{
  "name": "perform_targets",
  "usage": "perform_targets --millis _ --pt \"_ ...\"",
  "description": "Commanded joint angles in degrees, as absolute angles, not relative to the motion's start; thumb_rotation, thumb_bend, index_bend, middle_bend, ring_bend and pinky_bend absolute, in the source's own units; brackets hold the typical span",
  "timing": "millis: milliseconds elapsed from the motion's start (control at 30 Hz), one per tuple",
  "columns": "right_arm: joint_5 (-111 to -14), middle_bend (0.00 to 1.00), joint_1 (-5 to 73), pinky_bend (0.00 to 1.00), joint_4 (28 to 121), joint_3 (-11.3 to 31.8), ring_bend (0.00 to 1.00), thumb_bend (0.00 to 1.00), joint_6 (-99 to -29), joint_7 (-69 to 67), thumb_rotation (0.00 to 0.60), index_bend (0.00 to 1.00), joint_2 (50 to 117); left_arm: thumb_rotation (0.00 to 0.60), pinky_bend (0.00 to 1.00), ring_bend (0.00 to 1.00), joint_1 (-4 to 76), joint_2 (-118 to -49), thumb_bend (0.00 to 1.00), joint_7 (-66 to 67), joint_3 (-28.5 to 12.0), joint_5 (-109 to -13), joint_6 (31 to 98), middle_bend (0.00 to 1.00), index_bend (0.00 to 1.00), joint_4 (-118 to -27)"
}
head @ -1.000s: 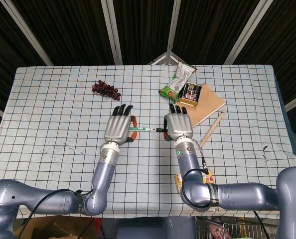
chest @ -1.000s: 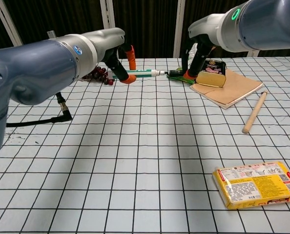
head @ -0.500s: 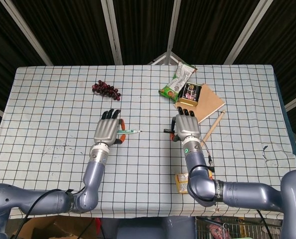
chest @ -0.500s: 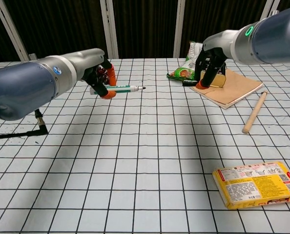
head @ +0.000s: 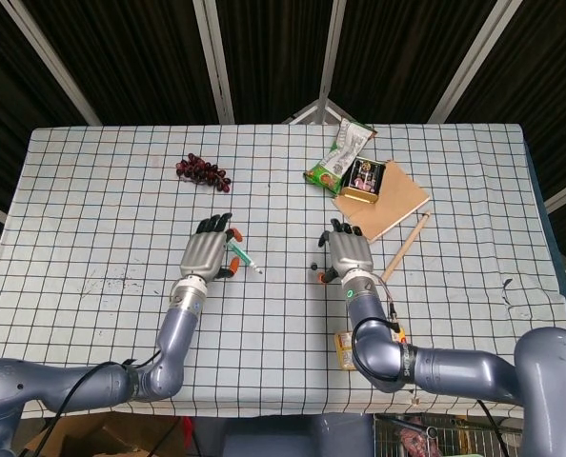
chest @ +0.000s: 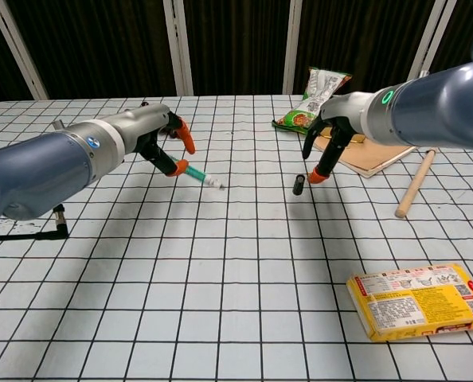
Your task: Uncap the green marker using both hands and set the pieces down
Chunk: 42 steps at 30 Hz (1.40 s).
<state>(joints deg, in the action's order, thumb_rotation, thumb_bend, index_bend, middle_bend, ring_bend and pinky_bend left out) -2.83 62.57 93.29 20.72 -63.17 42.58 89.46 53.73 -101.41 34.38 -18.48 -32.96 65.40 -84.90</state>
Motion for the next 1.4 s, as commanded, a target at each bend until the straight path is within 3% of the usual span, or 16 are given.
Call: perform_targets --millis 33,233,400,633,867,1133,1400 --pt "-2.9 0.0 62.4 0.0 92.6 20.8 0.0 0.11 -62.7 41.9 0.6 0.19 89.9 0.6 0.0 0.0 53.3 -100.0 0.45 35.0 -18.1 -32.6 65.0 0.0 0.2 -86.5" --pt "-4.7 0.0 61.2 0.0 93.6 21.2 0.0 0.1 -62.9 39.9 0.6 0.16 88.9 0.6 0.0 0.0 52.1 -96.4 0.43 36.3 -17.8 -30.8 65.2 0.0 0.19 -91.3" --pt "-10.9 0.0 58.8 0.0 96.2 21.1 0.0 0.1 -69.6 37.7 0.6 0.16 85.9 0.6 0.0 0.0 49.3 -91.0 0.43 34.8 -17.5 -32.9 67.8 0.0 0.23 -98.1" --pt "-21.1 0.0 53.4 0.0 97.7 19.0 0.0 0.1 -78.3 35.2 0.6 0.16 80.4 0.6 0.0 0.0 42.9 -76.9 0.43 37.7 -16.0 -38.0 79.0 0.0 0.24 -114.9" --pt "-34.2 0.0 46.2 0.0 97.1 14.2 0.0 0.1 -76.3 26.9 0.6 0.16 74.9 0.6 0.0 0.0 34.6 -64.4 0.43 35.3 -10.7 -42.8 83.6 0.0 0.24 -125.8" --pt "-53.0 0.0 36.8 0.0 96.0 6.3 0.0 0.1 -75.6 15.2 0.6 0.16 67.8 0.6 0.0 0.0 22.2 -56.1 0.43 18.2 -1.6 -61.3 84.8 0.0 0.24 -123.7" --pt "-63.6 0.0 28.4 0.0 95.3 1.7 0.0 0.1 -79.9 7.4 0.6 0.16 63.6 0.6 0.0 0.0 14.5 -54.0 0.43 4.4 3.2 -72.3 86.4 0.0 0.24 -115.1"
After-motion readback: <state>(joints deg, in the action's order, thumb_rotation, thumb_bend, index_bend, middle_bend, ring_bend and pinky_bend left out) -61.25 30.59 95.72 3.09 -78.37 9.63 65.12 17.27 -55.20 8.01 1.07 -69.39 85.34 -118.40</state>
